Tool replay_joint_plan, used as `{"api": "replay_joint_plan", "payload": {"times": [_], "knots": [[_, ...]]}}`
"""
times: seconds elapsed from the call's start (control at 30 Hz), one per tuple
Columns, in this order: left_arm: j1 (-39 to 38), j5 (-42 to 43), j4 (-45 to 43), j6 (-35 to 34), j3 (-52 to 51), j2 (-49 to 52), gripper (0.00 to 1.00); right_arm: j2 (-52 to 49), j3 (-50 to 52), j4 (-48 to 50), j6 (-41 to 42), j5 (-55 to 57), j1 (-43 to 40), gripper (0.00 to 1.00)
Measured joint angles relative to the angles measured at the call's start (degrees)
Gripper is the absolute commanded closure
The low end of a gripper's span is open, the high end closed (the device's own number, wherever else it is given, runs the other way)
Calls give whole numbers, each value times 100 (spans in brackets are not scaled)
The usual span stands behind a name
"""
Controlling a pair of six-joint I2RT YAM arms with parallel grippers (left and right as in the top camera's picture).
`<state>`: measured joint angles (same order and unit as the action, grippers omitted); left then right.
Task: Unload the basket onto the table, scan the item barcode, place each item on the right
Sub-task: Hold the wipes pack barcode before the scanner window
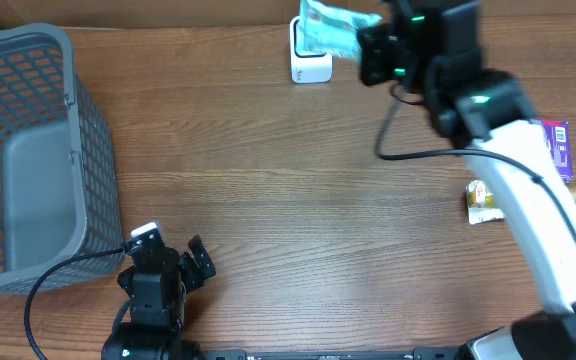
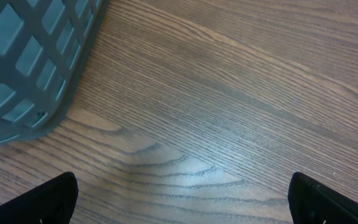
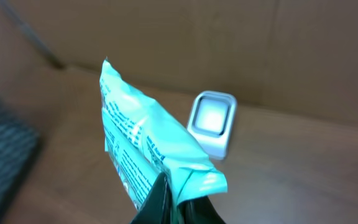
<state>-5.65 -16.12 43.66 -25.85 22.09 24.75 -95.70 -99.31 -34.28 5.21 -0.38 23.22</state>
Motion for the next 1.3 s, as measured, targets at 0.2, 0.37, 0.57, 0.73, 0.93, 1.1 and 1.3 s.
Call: {"api": "replay_joint_plan", "payload": {"times": [0.2,0.37,0.57,0.73,0.93,1.1,1.3], "knots": [[0,0,0,2,0,0,0,-841,0,1794,-776,2227,590,96],[0,0,0,2,0,0,0,-1600,0,3276,-2614,3303,686,96],[0,0,0,0,0,0,0,-2503,0,4461,-4876,3724,688,96],[0,0,-2,0,0,0,0,-3213,0,5377,-6266,3821,693,96],[0,0,0,0,0,0,0,-3740,0,5670,-7702,3934,723,96],[0,0,0,0,0,0,0,-3801,9,5702,-8089,3943,730,96],[0,-2,0,0,0,0,0,-3801,9,5455,-8236,3960,791,96]]}}
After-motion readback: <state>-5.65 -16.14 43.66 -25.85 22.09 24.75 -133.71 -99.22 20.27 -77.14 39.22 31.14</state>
